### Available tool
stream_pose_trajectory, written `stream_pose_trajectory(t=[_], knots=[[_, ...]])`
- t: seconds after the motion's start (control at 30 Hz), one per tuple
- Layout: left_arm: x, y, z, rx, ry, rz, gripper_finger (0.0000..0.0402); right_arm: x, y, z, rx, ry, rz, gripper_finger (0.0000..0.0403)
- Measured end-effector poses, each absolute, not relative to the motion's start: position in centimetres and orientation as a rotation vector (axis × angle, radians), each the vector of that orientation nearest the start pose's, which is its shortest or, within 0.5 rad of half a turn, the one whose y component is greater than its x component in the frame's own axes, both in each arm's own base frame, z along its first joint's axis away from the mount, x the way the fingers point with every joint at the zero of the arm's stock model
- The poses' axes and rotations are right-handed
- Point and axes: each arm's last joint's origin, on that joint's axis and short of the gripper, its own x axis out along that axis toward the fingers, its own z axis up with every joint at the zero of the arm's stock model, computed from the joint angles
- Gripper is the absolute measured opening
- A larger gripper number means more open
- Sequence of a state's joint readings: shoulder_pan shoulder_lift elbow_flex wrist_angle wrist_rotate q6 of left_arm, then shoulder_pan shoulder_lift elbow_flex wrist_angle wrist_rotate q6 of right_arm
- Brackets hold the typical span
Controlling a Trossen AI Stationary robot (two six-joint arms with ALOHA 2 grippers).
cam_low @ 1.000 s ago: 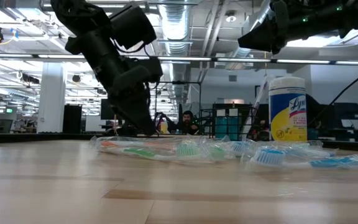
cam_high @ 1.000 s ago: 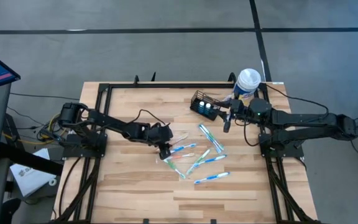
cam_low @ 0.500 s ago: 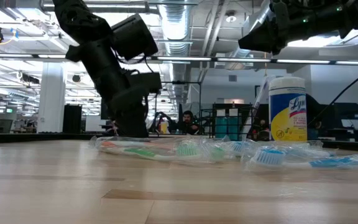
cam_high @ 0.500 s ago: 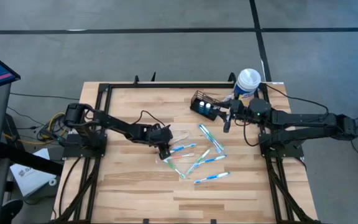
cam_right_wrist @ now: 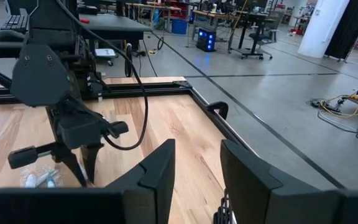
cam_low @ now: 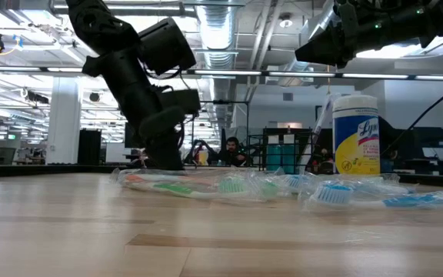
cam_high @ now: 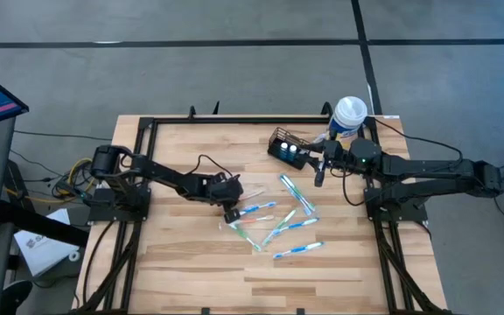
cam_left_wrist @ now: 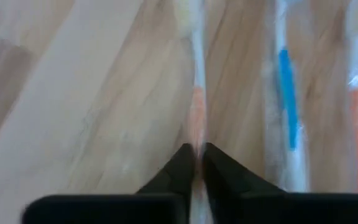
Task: Pick & Place toothbrushing station
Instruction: Put the orange toothbrush into the mesh organizer
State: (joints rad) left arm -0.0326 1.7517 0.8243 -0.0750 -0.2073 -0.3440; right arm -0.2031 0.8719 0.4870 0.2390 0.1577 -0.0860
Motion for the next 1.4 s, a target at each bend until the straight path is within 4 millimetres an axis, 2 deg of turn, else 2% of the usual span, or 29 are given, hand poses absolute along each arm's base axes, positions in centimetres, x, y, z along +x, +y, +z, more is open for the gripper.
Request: stream_pose_trajectory(t=[0.17, 0.33, 0.57, 0.73, 0.93, 1.4], knots=[[31.4, -0.4, 12.6, -0.184, 0.930, 0.345, 0.0003, 19.0, -4.4, 25.5, -0.082, 0.163, -0.354, 0.0118], [31.3, -0.3, 14.4, -0.192, 0.859, 0.344, 0.0001, 19.0, -4.4, 25.5, -0.081, 0.168, -0.353, 0.0118], [30.6, -0.2, 18.4, -0.188, 0.707, 0.357, 0.0001, 19.0, -4.4, 25.3, -0.059, 0.183, -0.354, 0.0118], [30.3, -0.2, 21.7, -0.186, 0.524, 0.337, 0.0001, 19.0, -4.4, 25.3, -0.048, 0.176, -0.355, 0.0118], [30.1, -0.1, 24.4, -0.146, 0.352, 0.324, 0.0001, 19.1, -4.1, 25.4, -0.047, 0.164, -0.327, 0.0118], [30.7, -0.1, 27.3, -0.093, 0.067, 0.298, 0.0000, 19.5, -2.6, 26.8, -0.051, 0.018, -0.196, 0.0118]])
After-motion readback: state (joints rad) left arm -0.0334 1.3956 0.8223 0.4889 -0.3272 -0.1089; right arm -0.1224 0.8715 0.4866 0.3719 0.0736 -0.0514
